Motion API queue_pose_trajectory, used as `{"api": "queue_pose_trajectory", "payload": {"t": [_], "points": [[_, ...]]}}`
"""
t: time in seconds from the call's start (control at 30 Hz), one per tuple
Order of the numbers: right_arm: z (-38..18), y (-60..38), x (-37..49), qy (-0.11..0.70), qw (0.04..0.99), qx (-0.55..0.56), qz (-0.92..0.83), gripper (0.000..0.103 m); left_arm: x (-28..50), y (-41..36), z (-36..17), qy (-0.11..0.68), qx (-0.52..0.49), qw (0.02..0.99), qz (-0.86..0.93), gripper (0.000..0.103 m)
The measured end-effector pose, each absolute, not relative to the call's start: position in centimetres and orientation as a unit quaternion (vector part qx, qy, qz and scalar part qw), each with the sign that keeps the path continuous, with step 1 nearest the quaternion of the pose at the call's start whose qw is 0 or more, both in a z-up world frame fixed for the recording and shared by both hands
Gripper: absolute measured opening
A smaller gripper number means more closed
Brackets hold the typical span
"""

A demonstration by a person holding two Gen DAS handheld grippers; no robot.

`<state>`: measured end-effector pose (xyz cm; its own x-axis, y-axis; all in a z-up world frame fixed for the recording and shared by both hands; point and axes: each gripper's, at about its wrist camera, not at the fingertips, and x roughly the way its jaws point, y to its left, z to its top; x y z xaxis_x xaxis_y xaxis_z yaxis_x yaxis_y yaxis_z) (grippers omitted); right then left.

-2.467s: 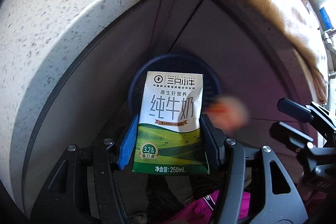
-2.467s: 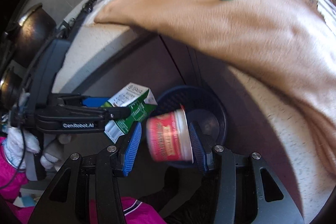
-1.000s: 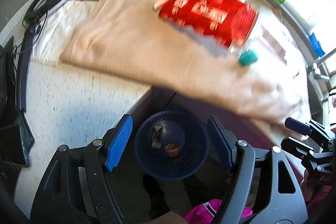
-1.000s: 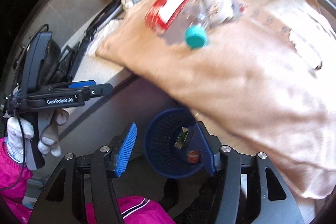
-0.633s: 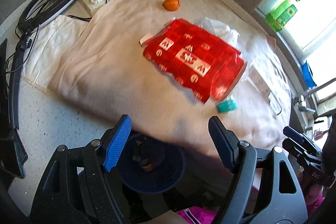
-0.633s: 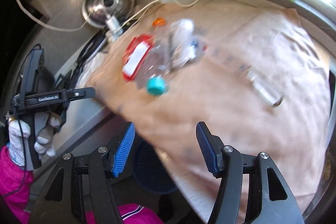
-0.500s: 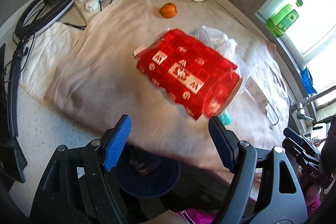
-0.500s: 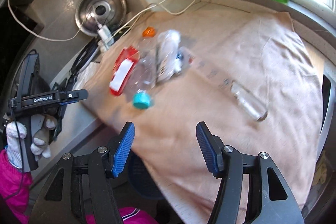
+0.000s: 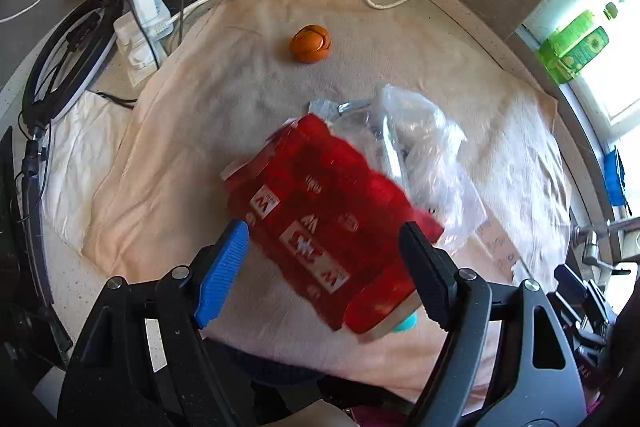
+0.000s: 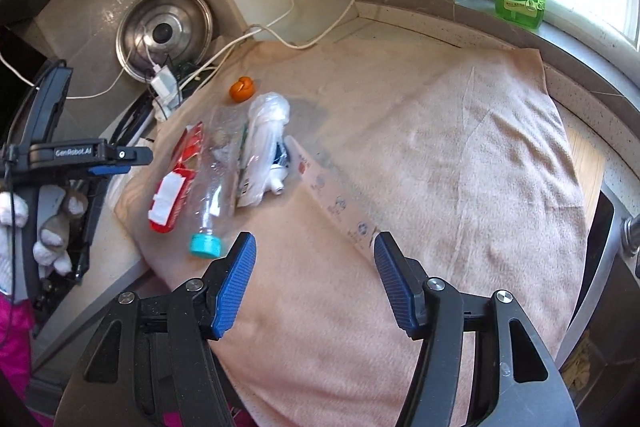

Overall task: Collect trash
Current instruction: 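Move both grippers back over the towel toward the red wrapper and bag, then grasp the red wrapper with the left gripper while the right gripper grasps the plastic bag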

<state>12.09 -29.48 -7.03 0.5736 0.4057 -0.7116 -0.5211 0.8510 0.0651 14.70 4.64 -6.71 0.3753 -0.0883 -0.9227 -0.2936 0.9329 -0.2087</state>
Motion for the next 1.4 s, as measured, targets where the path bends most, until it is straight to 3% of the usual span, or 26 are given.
{"api": "queue_pose_trajectory", "payload": {"t": [0.43, 0.8, 1.4], "points": [[-5.8, -27.6, 16.2, 0.386, 0.870, -0.081, 0.296, 0.061, 21.5, 2.1, -9.2, 0.623, -0.067, 0.771, 0.117, 0.080], [-6.5, -26.5, 17.5, 0.394, 0.860, -0.072, 0.316, 0.061, 22.6, 1.8, -9.6, 0.634, -0.043, 0.760, 0.134, 0.080], [-6.6, -24.7, 19.1, 0.406, 0.848, -0.055, 0.335, 0.061, 15.7, 2.6, -10.8, 0.640, -0.143, 0.751, 0.081, 0.080]]}}
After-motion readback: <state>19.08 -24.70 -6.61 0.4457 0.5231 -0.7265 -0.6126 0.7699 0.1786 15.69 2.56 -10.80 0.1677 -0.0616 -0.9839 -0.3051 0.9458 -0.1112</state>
